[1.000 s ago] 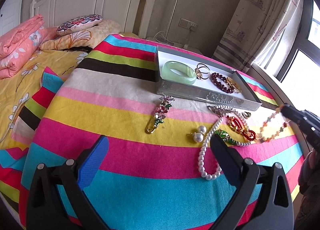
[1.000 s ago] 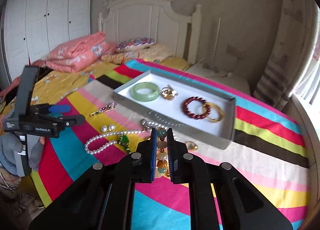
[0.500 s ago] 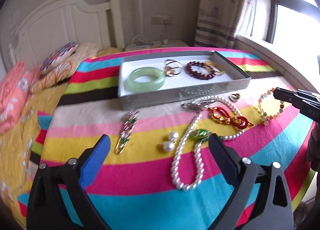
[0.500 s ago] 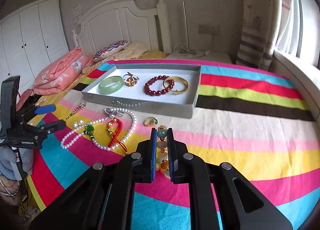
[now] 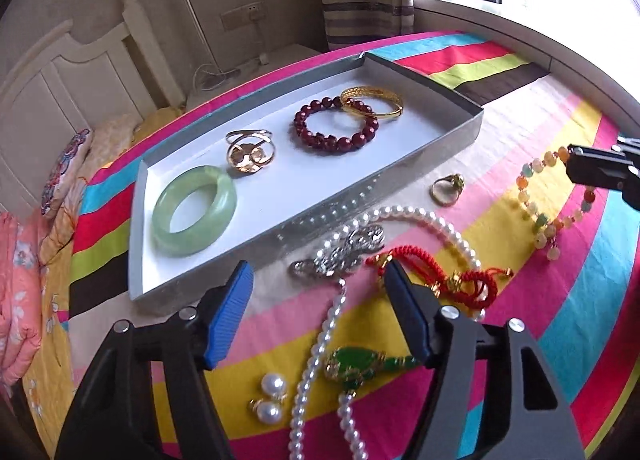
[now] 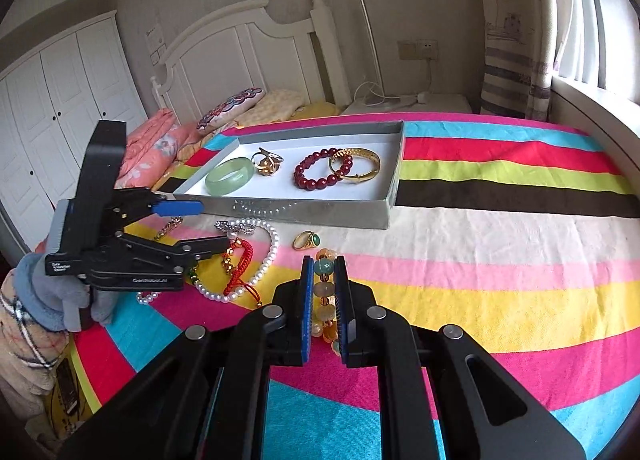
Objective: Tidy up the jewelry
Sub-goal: 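Close the left tool on the silver pearl brooch while the right tool holds the bead bracelet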
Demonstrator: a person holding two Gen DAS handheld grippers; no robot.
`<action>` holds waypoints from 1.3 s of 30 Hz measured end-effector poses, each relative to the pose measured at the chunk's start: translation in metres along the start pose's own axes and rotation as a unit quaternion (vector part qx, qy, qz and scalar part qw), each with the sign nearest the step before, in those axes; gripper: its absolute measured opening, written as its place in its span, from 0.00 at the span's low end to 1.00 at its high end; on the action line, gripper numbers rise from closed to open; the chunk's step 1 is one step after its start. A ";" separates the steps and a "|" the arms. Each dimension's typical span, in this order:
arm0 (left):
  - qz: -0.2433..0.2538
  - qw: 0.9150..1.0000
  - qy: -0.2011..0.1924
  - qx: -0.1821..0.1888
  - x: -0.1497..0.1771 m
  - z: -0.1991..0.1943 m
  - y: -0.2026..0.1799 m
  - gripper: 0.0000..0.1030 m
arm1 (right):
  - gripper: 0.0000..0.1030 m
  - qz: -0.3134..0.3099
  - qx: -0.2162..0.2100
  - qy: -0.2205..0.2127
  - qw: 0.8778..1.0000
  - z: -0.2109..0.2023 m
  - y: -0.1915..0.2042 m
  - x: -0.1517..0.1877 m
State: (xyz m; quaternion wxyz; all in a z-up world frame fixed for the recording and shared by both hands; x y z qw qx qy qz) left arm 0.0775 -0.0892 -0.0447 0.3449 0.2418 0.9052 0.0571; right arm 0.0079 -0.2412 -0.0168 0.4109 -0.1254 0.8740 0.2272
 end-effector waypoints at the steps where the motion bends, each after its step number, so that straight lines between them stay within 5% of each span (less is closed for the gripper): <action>1: 0.001 1.000 0.000 0.001 -0.003 0.002 0.000 0.65 | 0.11 0.002 -0.002 0.000 1.000 0.000 0.000 0.000; 5: 0.002 1.000 0.004 0.018 -0.007 0.007 -0.004 0.57 | 0.11 0.005 -0.006 -0.002 1.000 -0.001 -0.001 0.000; 11: -0.010 0.998 -0.010 0.055 -0.009 0.000 -0.008 0.22 | 0.11 0.006 -0.008 -0.002 1.000 -0.001 0.000 0.000; 15: -0.045 0.994 -0.027 0.100 -0.013 -0.012 -0.002 0.09 | 0.11 0.006 -0.008 -0.002 1.000 -0.001 -0.001 0.000; 21: -0.078 0.989 -0.027 0.124 -0.014 -0.018 0.011 0.09 | 0.11 0.006 -0.008 -0.003 1.000 -0.001 -0.001 0.000; 30: -0.158 0.965 -0.020 0.206 -0.007 -0.019 0.031 0.09 | 0.11 0.006 -0.008 -0.003 1.000 -0.001 -0.001 0.000; 39: -0.178 0.959 -0.032 0.220 -0.012 -0.031 0.044 0.09 | 0.11 -0.002 -0.008 -0.009 1.000 -0.004 0.002 -0.004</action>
Point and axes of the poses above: each gripper's, at about its wrist camera, not at the fingertips, and z roughly the way its jaws point, y to its left, x to its underside, the point moved 7 cm from there along z, roughly the way its jaws point, and after that the axes turned 6 degrees about -x, right-handed, at the moved point
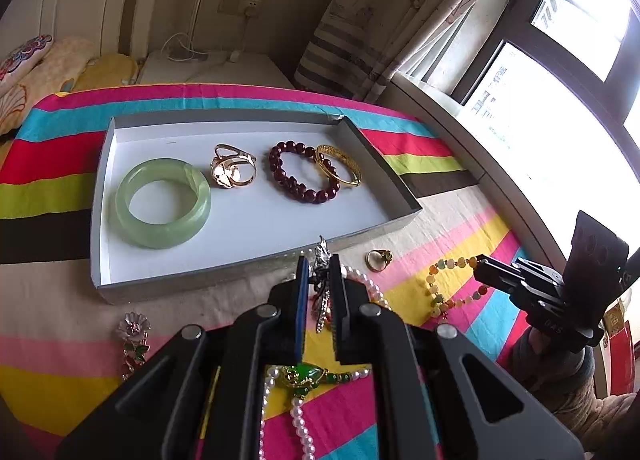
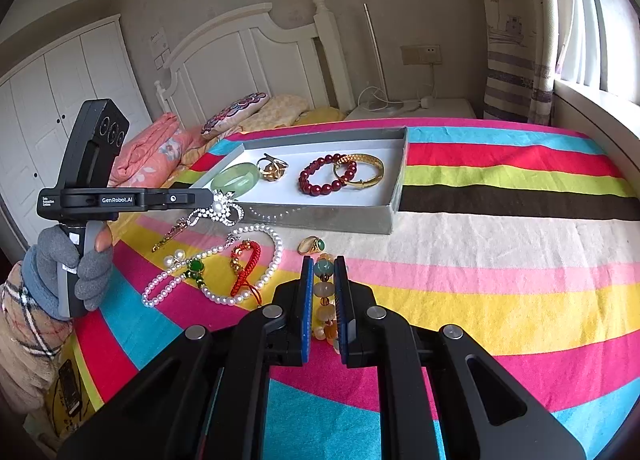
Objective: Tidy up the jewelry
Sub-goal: 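Close the left tool on the silver pearl brooch while the right tool holds the bead bracelet, then lower the brooch and bead bracelet into the tray and open both tools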
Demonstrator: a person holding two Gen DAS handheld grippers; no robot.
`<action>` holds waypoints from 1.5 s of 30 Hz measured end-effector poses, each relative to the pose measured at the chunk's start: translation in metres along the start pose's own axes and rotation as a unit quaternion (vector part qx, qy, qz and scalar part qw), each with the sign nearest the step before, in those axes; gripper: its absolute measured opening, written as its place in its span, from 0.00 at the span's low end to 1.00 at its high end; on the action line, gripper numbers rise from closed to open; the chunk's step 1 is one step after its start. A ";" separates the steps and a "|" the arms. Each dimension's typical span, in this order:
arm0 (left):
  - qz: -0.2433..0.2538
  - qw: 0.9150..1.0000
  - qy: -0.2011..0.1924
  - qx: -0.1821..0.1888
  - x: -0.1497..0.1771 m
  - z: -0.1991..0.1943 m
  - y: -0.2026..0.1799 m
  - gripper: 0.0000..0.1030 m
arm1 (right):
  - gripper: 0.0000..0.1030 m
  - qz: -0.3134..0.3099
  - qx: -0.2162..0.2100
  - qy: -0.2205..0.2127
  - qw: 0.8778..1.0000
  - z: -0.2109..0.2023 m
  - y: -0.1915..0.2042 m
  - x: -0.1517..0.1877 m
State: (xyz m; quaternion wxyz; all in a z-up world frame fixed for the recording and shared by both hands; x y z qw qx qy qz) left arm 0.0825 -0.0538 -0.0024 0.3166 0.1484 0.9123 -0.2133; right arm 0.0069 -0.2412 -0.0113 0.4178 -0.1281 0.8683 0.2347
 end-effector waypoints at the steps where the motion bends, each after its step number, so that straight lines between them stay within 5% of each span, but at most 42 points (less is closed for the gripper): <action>1: -0.003 1.000 -0.003 0.002 -0.002 -0.002 0.000 0.09 | 0.11 0.001 -0.003 -0.002 1.000 -0.001 0.001 -0.003; 19: -0.044 0.999 -0.030 0.010 -0.042 -0.003 0.001 0.09 | 0.11 -0.055 0.020 -0.049 0.997 -0.011 0.018 -0.089; 28: -0.079 0.997 -0.025 0.007 -0.053 0.023 0.014 0.09 | 0.11 -0.041 0.025 -0.038 0.998 0.028 0.004 -0.126; 38: -0.120 0.993 -0.008 0.004 -0.044 0.054 0.041 0.09 | 0.11 0.006 -0.015 0.002 1.000 0.080 -0.007 -0.120; 45: -0.122 0.991 -0.005 -0.045 -0.037 0.062 0.061 0.10 | 0.11 -0.006 0.043 0.039 0.998 0.107 -0.025 -0.101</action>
Point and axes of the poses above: each gripper's, at about its wrist camera, not at the fingertips, and z roughly the way its jaws point, y to its left, x to its underside, the point moved 7 cm from there along z, roughly the way its jaws point, and after that the axes turned 6 degrees about -x, right-handed, at the moved point
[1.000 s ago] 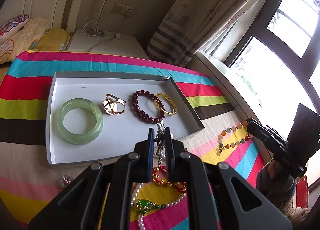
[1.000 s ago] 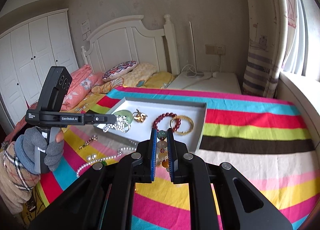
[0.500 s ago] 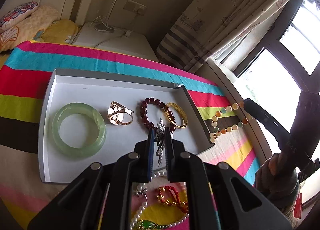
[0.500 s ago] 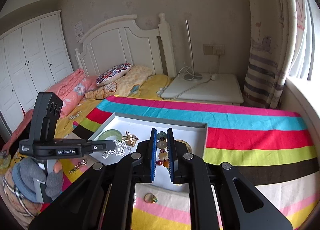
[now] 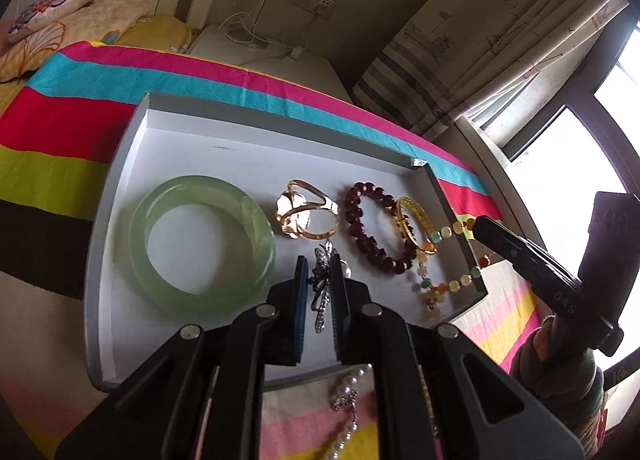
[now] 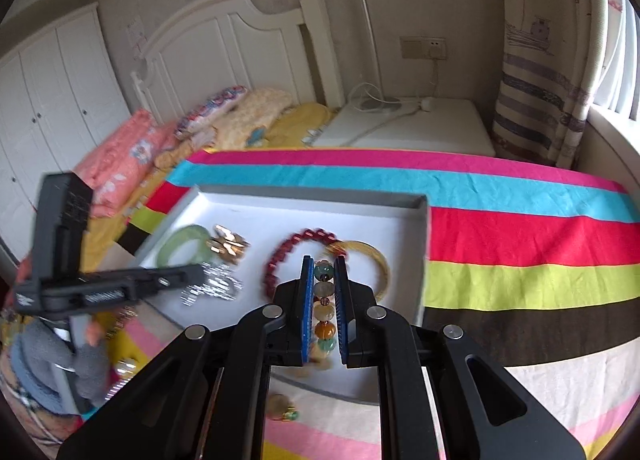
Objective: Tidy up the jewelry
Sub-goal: 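Lower the brooch and bead bracelet into the tray and open both tools, then lift both open tools away from the tray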
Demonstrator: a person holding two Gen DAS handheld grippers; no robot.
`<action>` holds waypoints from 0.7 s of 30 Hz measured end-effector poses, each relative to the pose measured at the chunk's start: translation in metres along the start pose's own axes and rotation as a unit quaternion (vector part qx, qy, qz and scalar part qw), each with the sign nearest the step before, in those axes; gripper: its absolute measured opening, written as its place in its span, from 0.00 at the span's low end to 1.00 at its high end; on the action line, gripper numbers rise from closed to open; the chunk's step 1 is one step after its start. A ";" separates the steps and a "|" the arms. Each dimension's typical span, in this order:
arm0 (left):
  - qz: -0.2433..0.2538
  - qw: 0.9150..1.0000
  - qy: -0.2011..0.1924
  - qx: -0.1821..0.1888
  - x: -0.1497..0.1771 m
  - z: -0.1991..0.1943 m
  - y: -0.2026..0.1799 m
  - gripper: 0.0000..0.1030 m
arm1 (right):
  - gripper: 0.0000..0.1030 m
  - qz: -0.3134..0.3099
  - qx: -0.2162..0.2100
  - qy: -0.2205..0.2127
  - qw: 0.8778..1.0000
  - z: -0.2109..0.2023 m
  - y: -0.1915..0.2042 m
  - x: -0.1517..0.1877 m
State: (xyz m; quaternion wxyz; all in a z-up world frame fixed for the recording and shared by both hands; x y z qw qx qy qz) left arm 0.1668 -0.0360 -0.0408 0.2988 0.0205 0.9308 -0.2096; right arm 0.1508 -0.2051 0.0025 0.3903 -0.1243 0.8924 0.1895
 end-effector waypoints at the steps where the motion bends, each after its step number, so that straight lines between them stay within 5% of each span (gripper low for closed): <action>1: 0.005 1.000 -0.003 -0.015 0.000 0.001 0.003 0.10 | 0.11 -0.007 0.019 0.003 1.000 0.003 -0.004 0.002; 6: 0.029 0.999 -0.008 -0.039 0.003 0.002 -0.001 0.16 | 0.19 -0.014 0.050 0.011 0.999 0.007 -0.016 0.007; 9: 0.038 0.998 -0.016 -0.040 0.003 -0.001 -0.008 0.39 | 0.54 -0.009 0.050 0.001 0.999 0.001 -0.022 0.004; 10: 0.041 0.998 -0.019 -0.040 0.003 -0.003 -0.011 0.52 | 0.56 -0.010 0.049 -0.007 0.999 -0.002 -0.022 0.003; 16: 0.071 0.993 -0.052 -0.077 0.004 -0.019 -0.020 0.77 | 0.56 -0.008 0.037 -0.023 0.999 -0.017 -0.019 -0.002; 21: 0.085 0.989 -0.073 -0.095 0.006 -0.040 -0.019 0.85 | 0.57 -0.005 0.026 -0.029 0.999 -0.024 -0.014 0.002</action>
Point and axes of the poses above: each gripper's, at about its wrist camera, not at the fingertips, and z roughly the way its jaws point, y to its left, x to its underside, the point moved 7 cm from there along z, roughly the way its jaws point, and after that the axes turned 6 degrees about -x, right-handed, at the moved point
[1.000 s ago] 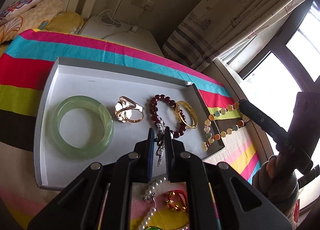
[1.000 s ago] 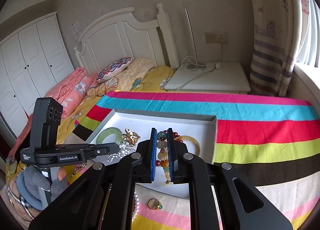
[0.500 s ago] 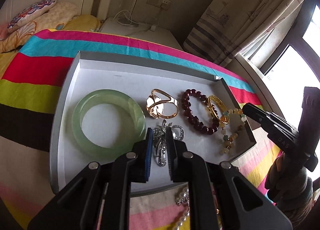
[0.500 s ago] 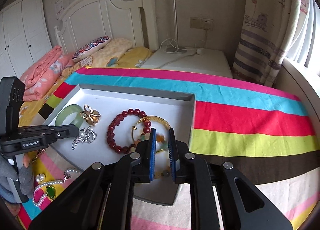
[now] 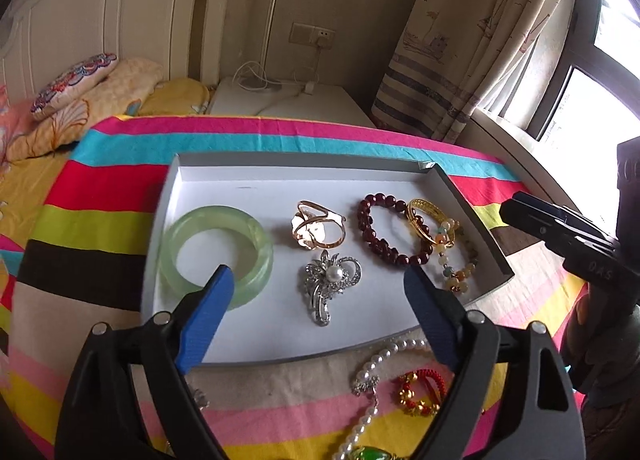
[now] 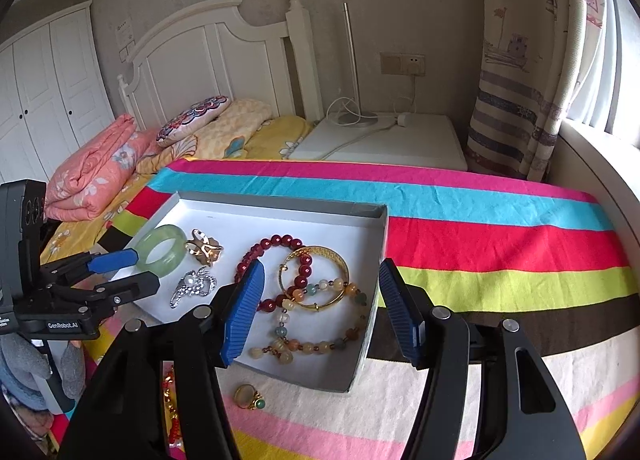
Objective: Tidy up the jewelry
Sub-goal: 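Lift both open tools away from the tray, then close the right tool on the red cord bracelet with gold charm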
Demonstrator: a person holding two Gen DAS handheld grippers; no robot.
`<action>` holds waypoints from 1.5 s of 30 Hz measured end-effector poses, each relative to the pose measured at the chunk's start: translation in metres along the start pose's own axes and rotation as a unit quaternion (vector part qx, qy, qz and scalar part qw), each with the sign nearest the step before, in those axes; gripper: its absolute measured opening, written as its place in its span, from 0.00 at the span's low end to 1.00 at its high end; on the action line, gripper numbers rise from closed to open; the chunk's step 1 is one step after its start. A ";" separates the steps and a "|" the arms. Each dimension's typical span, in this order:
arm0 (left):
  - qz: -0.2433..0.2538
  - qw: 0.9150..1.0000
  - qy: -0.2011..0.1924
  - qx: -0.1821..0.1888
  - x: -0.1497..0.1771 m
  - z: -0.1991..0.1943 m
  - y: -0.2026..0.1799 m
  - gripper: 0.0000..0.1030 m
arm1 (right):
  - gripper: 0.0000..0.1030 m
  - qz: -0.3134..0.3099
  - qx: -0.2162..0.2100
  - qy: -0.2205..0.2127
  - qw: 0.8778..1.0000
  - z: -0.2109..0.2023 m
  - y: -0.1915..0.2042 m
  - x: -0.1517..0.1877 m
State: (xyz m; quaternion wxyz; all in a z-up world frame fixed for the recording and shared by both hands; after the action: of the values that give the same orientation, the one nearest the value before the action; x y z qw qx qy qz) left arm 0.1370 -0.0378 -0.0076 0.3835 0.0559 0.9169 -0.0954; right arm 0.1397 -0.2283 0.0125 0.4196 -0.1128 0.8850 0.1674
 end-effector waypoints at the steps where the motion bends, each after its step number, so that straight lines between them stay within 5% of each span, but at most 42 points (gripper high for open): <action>1: 0.001 1.000 -0.005 -0.003 0.000 -0.005 0.001 0.86 | 0.60 0.001 -0.001 -0.001 1.000 -0.001 0.001 0.001; 8: -0.021 0.999 -0.036 -0.021 0.030 -0.059 0.032 0.95 | 0.63 0.019 -0.037 -0.016 0.999 -0.028 0.012 0.024; 19: -0.011 0.997 -0.028 -0.078 0.106 -0.105 0.069 0.95 | 0.64 0.005 -0.067 0.019 0.998 -0.050 0.052 0.082; 32: -0.043 0.997 -0.031 -0.064 0.112 -0.108 0.078 0.95 | 0.64 -0.059 -0.054 0.041 0.996 -0.044 0.108 0.111; 45: -0.059 0.996 -0.045 -0.039 0.113 -0.114 0.081 0.95 | 0.44 -0.087 -0.047 0.079 0.992 -0.032 0.117 0.118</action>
State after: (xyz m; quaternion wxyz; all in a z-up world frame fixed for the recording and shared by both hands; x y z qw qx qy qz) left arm -0.0068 0.0691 -0.0199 0.4202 -0.0178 0.9033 -0.0848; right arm 0.0039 -0.1404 -0.0376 0.3558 -0.2218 0.8932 0.1628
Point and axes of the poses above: each gripper's, at about its wrist camera, not at the fingertips, and z roughly the way its jaws point, y to its left, x to its underside, the point moved 7 cm from there along z, roughly the way its jaws point, and after that the axes turned 6 degrees about -x, right-handed, at the moved point
